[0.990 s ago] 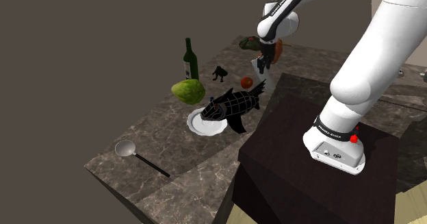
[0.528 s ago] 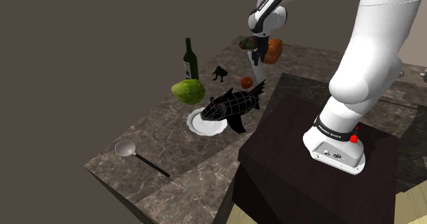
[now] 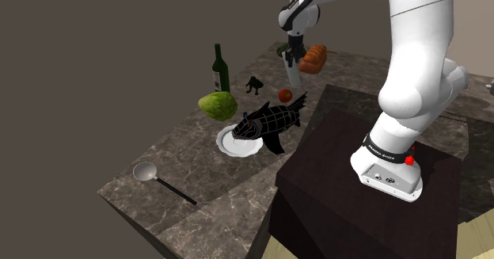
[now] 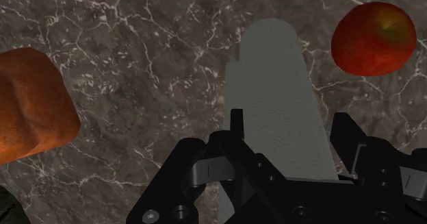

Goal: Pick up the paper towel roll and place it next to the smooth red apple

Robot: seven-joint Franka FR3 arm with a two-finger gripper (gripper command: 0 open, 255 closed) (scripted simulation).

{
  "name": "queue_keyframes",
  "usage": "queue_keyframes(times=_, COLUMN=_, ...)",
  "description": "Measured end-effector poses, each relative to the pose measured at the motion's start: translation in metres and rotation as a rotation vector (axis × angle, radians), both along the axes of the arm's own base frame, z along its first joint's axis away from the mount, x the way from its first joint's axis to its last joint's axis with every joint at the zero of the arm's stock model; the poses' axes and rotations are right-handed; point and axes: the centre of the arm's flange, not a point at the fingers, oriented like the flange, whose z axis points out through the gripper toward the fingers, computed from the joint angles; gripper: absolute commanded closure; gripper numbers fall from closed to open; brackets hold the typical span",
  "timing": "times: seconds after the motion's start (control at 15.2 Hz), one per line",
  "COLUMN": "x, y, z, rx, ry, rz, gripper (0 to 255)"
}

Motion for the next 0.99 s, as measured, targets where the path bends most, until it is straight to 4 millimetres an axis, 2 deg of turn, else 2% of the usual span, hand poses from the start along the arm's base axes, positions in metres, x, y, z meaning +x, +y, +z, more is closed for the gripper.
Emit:
queue_keyframes(times=0.33, x=0.048, y=-0.041, z=0.002, rx=-0.001, ry=0.0, rz=0.0, gripper=255)
queue_keyframes(times=0.99, x=0.051, y=-0.047, z=-0.05, rx=0.0, ry=0.0, rz=0.0, gripper=255)
